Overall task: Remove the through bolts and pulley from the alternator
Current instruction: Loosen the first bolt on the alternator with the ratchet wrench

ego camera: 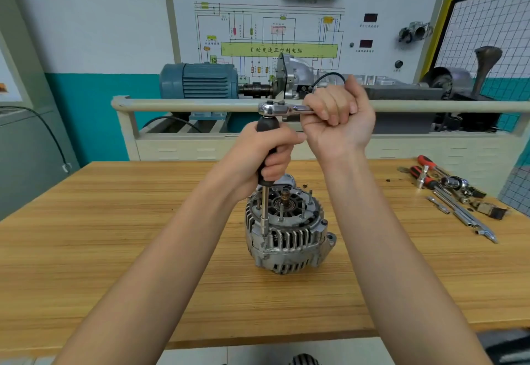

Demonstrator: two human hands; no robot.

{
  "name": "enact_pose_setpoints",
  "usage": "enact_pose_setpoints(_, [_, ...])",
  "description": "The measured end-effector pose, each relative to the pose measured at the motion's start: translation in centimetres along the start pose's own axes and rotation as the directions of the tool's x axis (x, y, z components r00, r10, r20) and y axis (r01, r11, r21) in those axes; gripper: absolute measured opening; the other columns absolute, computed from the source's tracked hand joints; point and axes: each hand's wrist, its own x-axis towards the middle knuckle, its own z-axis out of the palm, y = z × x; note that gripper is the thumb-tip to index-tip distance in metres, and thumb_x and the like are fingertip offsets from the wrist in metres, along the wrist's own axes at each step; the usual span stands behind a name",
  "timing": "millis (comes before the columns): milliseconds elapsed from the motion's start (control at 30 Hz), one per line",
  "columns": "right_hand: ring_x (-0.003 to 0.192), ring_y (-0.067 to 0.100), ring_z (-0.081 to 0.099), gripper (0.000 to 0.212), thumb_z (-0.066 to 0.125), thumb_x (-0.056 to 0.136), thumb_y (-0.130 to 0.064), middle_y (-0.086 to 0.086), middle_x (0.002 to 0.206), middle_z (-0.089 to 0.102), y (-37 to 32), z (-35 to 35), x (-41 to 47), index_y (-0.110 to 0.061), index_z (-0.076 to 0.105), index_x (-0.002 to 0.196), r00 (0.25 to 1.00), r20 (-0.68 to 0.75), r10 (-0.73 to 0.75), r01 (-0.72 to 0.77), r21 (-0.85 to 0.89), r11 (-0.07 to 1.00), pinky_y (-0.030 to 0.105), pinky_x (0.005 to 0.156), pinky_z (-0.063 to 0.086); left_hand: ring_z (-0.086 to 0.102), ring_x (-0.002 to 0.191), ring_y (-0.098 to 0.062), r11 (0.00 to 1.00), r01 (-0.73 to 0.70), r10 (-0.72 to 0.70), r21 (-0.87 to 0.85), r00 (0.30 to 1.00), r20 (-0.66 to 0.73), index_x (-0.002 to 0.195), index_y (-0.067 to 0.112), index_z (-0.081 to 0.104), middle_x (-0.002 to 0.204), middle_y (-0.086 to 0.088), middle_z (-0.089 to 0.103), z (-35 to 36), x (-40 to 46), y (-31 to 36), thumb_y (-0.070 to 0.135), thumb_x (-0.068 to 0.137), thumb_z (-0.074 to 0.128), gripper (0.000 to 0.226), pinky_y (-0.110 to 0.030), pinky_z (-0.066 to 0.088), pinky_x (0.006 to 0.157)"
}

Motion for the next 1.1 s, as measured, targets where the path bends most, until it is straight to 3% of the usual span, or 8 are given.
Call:
enact_pose_setpoints(200, [0.034,0.012,0.019,0.05,0.04,0.087,-0.012,-0.004,0.034,0.025,1.2,1.3,-2.9,-0.017,0.034,0.037,0.951,0.145,-0.272,0.304,-0.292,0.907,0.022,0.041,0.023,0.015,0.031,-0.009,0.998,-0.03,0.044,0.059,0.964,-0.261,0.048,0.022,0.029,0.038,0.007,0.022,0.9,0.3,-0.5,0.002,0.088,0.051,0.051,-0.013,0.016,0.037])
enact_pose_setpoints(333, [0.037,0.012,0.022,0.045,0.045,0.084,-0.002,-0.001,0.037,0.026,3.7,1.6,-5.1,-0.019,0.035,0.044,0.771,0.475,-0.426,0.63,-0.467,0.62,0.03,0.044,0.018,0.017,0.043,-0.017,0.984,-0.078,0.148,0.163,0.862,-0.484,0.055,0.018,0.03,0.049,-0.001,0.024,2.2,0.5,-0.8,0.001,0.083,0.056,0.042,-0.02,0.016,0.044])
enact_pose_setpoints(400, [0.038,0.014,0.024,0.039,0.047,0.081,-0.003,0.003,0.04,0.025,4.7,1.5,-5.8,-0.018,0.03,0.05,0.701,0.573,-0.424,0.707,-0.487,0.513,0.032,0.044,0.017,0.018,0.054,-0.02,0.973,-0.103,0.2,0.207,0.827,-0.526,0.058,0.016,0.033,0.056,-0.003,0.024,2.5,0.4,-1.0,0.006,0.081,0.06,0.036,-0.028,0.015,0.05])
enact_pose_setpoints(500, [0.036,0.011,0.025,0.04,0.047,0.08,-0.003,0.0,0.038,0.026,4.1,1.6,-5.3,-0.014,0.025,0.048,0.74,0.56,-0.372,0.654,-0.471,0.592,0.031,0.044,0.017,0.019,0.048,-0.017,0.976,-0.121,0.199,0.18,0.833,-0.517,0.058,0.016,0.032,0.053,-0.003,0.025,2.2,0.0,-1.0,0.006,0.072,0.057,0.03,-0.024,0.015,0.045])
enact_pose_setpoints(633, [0.035,0.012,0.018,0.052,0.041,0.087,-0.007,-0.003,0.034,0.024,1.9,1.7,-2.9,-0.02,0.031,0.038,0.906,0.356,-0.227,0.375,-0.433,0.82,0.023,0.043,0.022,0.025,0.036,-0.013,0.984,-0.091,0.145,0.153,0.908,-0.392,0.055,0.017,0.036,0.042,0.004,0.03,0.8,-0.4,-0.6,-0.004,0.081,0.06,0.041,-0.017,0.024,0.039])
enact_pose_setpoints(800, [0.028,0.011,0.022,0.048,0.042,0.084,-0.014,-0.003,0.031,0.025,0.2,0.2,0.1,-0.015,0.033,0.037,1.0,0.029,-0.011,0.013,-0.074,0.997,0.02,0.038,0.024,0.038,0.04,-0.019,0.977,-0.041,0.077,0.211,0.984,-0.162,0.049,0.018,0.049,0.044,-0.001,0.04,-0.4,-0.3,0.2,0.003,0.083,0.063,0.04,-0.023,0.035,0.044])
enact_pose_setpoints(933, [0.027,0.012,0.025,0.048,0.042,0.084,-0.014,-0.003,0.031,0.024,0.0,0.1,0.1,-0.015,0.033,0.036,0.999,-0.016,-0.052,0.052,-0.038,0.998,0.021,0.035,0.024,0.028,0.032,-0.012,0.998,-0.028,0.033,0.055,0.994,-0.103,0.043,0.02,0.041,0.039,0.003,0.032,0.3,0.2,0.3,0.003,0.088,0.056,0.05,-0.018,0.025,0.037])
enact_pose_setpoints(1100, [0.033,0.011,0.02,0.051,0.042,0.086,-0.011,-0.005,0.034,0.024,1.3,1.3,-2.5,-0.017,0.035,0.036,0.955,0.188,-0.231,0.281,-0.312,0.908,0.023,0.04,0.025,0.014,0.03,-0.009,0.999,-0.033,0.038,0.025,0.978,-0.204,0.042,0.023,0.029,0.037,0.006,0.021,0.5,0.2,-0.1,0.002,0.09,0.05,0.057,-0.013,0.015,0.036])
